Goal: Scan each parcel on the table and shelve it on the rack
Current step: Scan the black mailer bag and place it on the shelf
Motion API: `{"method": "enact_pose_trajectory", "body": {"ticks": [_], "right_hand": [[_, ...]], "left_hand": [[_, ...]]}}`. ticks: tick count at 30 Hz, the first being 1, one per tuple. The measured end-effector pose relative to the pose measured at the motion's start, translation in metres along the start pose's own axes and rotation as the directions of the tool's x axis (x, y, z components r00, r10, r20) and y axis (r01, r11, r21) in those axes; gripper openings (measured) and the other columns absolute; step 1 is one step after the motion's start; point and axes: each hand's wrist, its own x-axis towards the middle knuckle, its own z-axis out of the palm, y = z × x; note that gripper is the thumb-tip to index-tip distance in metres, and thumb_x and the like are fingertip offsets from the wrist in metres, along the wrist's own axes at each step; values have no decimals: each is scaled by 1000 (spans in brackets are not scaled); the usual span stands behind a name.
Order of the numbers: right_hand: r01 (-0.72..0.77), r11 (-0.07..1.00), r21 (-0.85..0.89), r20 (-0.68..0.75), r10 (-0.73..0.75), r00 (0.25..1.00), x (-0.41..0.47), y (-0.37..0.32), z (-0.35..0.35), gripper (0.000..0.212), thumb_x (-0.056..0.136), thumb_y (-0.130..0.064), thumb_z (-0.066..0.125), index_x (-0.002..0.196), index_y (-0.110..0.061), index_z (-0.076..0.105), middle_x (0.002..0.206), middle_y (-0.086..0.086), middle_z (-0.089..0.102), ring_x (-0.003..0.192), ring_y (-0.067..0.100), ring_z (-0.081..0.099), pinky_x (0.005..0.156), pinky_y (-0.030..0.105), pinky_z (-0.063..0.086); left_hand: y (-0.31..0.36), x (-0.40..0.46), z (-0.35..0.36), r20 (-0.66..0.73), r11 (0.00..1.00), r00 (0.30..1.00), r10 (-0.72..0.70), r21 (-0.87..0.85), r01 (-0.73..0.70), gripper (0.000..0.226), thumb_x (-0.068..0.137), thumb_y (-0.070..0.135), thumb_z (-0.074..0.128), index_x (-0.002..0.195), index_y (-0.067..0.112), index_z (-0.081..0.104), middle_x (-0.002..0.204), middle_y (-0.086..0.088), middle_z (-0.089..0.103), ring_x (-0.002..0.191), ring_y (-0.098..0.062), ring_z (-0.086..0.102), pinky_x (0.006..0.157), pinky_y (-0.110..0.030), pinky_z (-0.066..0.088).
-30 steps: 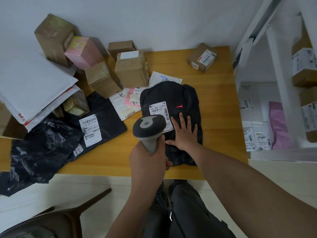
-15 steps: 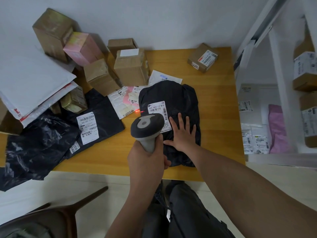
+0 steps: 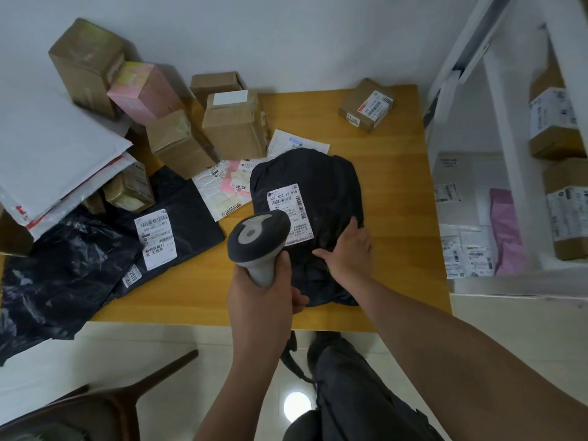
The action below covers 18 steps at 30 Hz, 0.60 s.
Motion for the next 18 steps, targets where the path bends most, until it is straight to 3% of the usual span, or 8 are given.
{"method": "enact_pose_trajectory", "body": {"ticks": [3,6,9,11,15,18], "right_hand": [[-29,996,79,43,26,999,-1,-3,-5,60,83,-39,74,125,-10,42,121,11,60,112,29,57,90,36,39],[6,996,83,120,-16,993,-3,4,-12,20,97,-28,59,108,-12,55,110,7,64,98,25,60,74,30,37],[57,982,178,154,-85,984,-12,25,-11,14,98,-22,55,103,-10,57,112,10,59,92,26,56,72,30,38],[127,963,237,105,-155,982,-24,43,-12,7,97,-18,55,96,-11,55,115,12,54,86,23,50,72,29,38],[231,940,253,-22,-233,972,-61,85,-22,2,97,-10,54,98,-10,54,119,6,39,82,17,46,77,29,37],[254,919,302,-91,-237,967,-88,119,-31,5,94,-4,55,97,-9,55,117,7,43,85,19,49,81,31,44]], "left_hand": [[-5,-9,-4,12,1000,1000,14,-7,-14,35,93,31,61,91,-4,60,56,-11,67,49,-15,67,46,-19,51],[-13,-29,-13,8,999,1000,31,-30,-30,37,94,29,61,81,-6,60,54,-12,65,49,-18,66,47,-20,52],[-24,-55,-23,-5,998,998,66,-25,-66,36,95,30,60,80,-3,60,54,-11,66,51,-21,68,49,-23,55],[-34,-75,-28,-24,996,996,88,-21,-88,35,95,31,59,82,-2,60,54,-10,66,52,-22,69,50,-26,56],[-56,-121,-33,-42,990,990,138,-22,-139,31,95,31,60,80,3,58,53,-10,66,55,-29,69,64,-45,61],[-73,-162,-29,-26,986,987,158,-41,-159,31,95,31,60,87,2,56,53,-11,66,55,-30,69,66,-50,61]]}}
